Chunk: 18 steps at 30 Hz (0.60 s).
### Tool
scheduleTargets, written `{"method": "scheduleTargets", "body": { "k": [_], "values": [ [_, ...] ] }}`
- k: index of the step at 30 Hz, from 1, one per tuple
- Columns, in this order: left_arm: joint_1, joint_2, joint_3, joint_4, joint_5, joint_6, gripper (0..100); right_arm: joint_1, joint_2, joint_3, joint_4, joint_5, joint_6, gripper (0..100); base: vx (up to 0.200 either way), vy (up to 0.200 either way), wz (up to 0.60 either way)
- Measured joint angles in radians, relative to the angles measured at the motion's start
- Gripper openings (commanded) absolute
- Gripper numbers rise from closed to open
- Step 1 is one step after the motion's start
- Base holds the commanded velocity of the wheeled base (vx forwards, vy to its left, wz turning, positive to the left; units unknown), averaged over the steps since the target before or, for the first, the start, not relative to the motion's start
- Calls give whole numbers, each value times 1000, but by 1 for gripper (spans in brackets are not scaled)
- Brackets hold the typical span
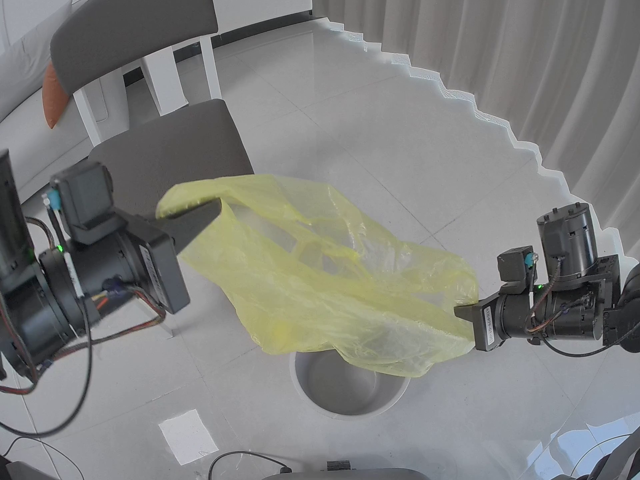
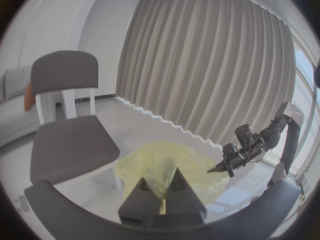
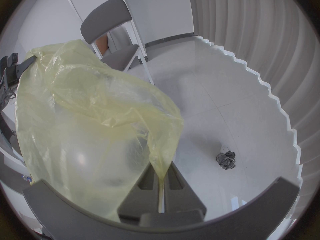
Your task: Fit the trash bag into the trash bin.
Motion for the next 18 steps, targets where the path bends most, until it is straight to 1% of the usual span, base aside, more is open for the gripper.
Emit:
{"method": "scheduleTargets", "body": {
  "k": [2,5,8,13,18],
  "values": [
    [3,29,42,-53,3,-54,0,0,20,-2,-1,-6,-3,0,0,0,0],
    [1,83,86,-86,7,-138,0,-2,53,-3,1,-12,-11,0,0,0,0],
    [-30,142,114,-98,20,-191,0,-4,86,0,3,-15,-24,0,0,0,0],
    [-73,229,144,-148,49,-229,0,-6,128,14,6,-16,-31,0,0,0,0],
    [-107,308,198,-281,60,-238,0,-6,168,29,1,-9,-28,0,0,0,0]
  ]
}}
